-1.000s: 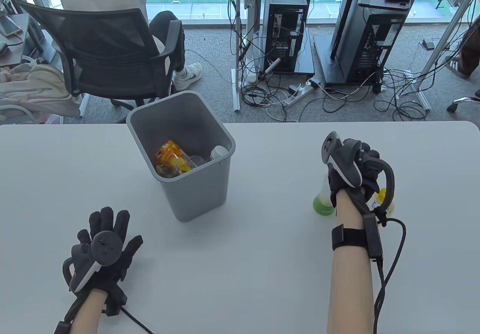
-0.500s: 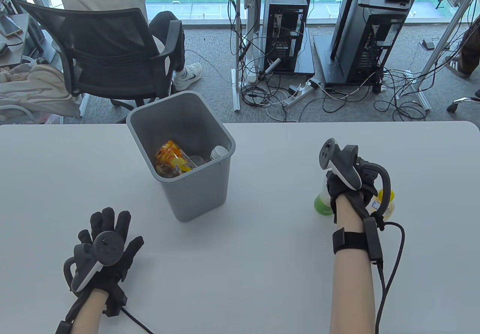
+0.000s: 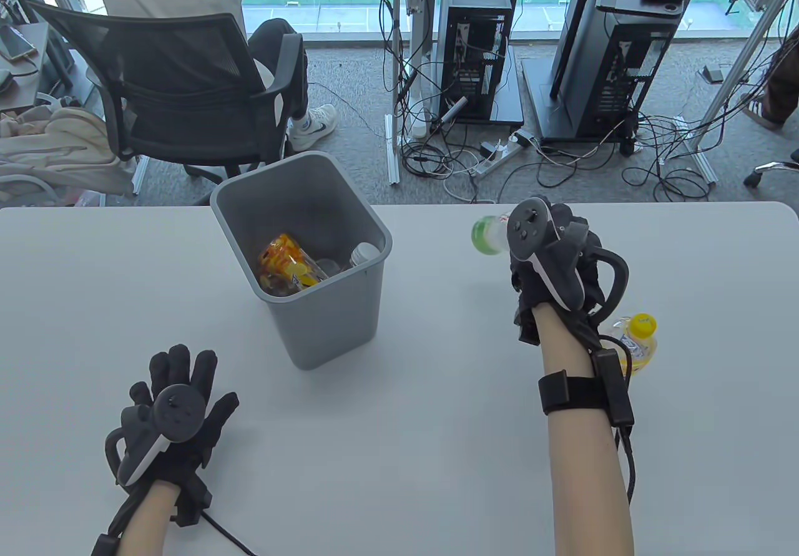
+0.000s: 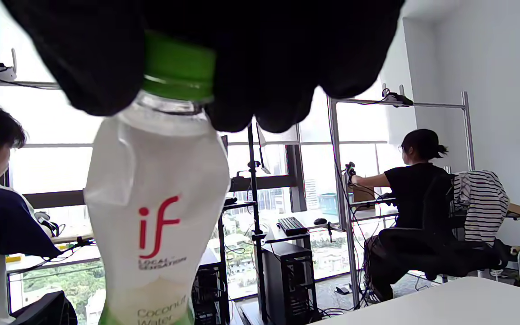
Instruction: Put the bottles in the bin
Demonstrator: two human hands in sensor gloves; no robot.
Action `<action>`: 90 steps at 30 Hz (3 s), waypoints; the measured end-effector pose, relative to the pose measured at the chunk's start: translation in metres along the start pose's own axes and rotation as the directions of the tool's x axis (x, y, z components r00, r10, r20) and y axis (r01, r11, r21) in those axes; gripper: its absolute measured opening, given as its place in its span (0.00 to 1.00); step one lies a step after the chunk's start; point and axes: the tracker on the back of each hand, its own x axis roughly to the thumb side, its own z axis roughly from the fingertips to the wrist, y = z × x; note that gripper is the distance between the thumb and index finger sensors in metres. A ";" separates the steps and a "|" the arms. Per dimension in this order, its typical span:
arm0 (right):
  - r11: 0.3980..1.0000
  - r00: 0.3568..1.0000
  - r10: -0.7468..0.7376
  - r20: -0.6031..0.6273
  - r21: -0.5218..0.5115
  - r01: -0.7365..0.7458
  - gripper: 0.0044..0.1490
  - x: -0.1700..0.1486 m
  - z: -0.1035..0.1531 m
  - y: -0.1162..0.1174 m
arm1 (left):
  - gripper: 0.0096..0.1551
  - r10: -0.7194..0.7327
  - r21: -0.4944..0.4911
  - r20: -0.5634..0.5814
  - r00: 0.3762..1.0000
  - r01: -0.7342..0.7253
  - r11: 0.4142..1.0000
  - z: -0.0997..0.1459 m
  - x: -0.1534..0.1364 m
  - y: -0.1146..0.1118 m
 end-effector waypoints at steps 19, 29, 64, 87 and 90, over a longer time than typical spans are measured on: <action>0.959 0.874 -0.134 0.466 -0.163 0.233 0.37 0.161 0.088 -0.033 | 0.47 0.028 0.020 0.006 1.000 -0.028 0.999 0.000 -0.003 0.000; 0.983 0.823 0.019 0.567 -0.163 0.090 0.37 0.207 0.121 0.015 | 0.47 0.034 0.015 0.008 0.999 -0.034 0.999 0.000 -0.005 0.000; 0.899 0.895 0.418 -0.153 0.210 -0.384 0.48 -0.117 0.030 0.028 | 0.47 -0.072 -0.048 0.023 0.997 0.073 0.996 -0.006 0.007 -0.010; 0.892 0.935 0.268 -0.231 0.426 -0.151 0.55 -0.164 0.032 0.057 | 0.47 -0.118 -0.063 0.011 0.993 0.118 0.991 -0.007 0.011 -0.014; 0.919 0.939 0.264 -0.219 0.352 -0.177 0.54 -0.159 0.034 0.058 | 0.47 -0.114 -0.059 0.011 0.993 0.115 0.992 -0.007 0.011 -0.014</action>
